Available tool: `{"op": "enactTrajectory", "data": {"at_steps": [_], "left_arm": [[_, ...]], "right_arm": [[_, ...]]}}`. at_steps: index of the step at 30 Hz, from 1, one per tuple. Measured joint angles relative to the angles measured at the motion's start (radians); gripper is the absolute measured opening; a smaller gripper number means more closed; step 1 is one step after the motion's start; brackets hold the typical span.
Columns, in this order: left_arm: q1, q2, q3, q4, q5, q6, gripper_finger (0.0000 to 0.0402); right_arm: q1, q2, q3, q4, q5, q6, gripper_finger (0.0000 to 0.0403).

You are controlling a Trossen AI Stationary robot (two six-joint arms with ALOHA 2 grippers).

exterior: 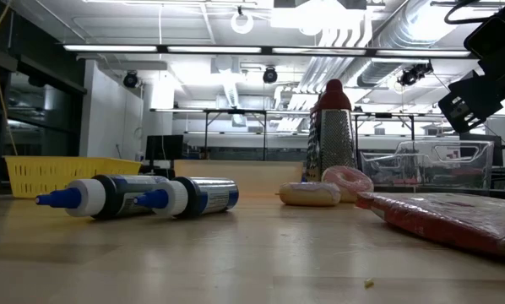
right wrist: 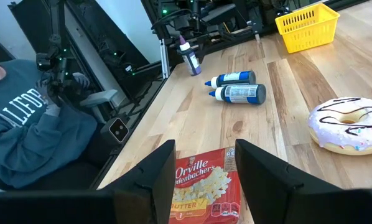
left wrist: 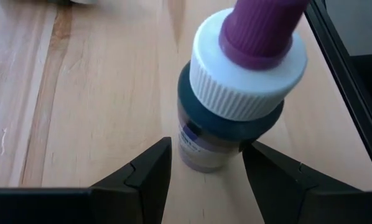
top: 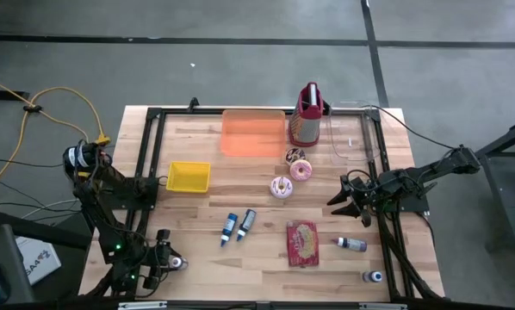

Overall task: Pick & Place Food Item
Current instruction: Put the left violet food coloring bottle into the transparent bin

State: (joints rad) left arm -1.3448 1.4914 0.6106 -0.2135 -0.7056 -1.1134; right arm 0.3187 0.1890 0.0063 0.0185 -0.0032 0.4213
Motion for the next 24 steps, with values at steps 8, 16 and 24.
{"op": "enactTrajectory", "data": {"at_steps": [8, 16, 24], "left_arm": [[0.015, 0.048, 0.0, 0.073, -0.005, 0.052, 0.0189], [0.031, 0.056, 0.0, 0.116, -0.01, 0.088, 0.0189], [0.04, 0.056, 0.0, 0.118, -0.008, 0.092, 0.0189]], "right_arm": [[0.0, 0.0, 0.0, 0.0, 0.0, 0.0, 0.0153], [0.0, 0.0, 0.0, 0.0, 0.0, 0.0, 0.0153], [0.0, 0.0, 0.0, 0.0, 0.0, 0.0, 0.0153]]}}
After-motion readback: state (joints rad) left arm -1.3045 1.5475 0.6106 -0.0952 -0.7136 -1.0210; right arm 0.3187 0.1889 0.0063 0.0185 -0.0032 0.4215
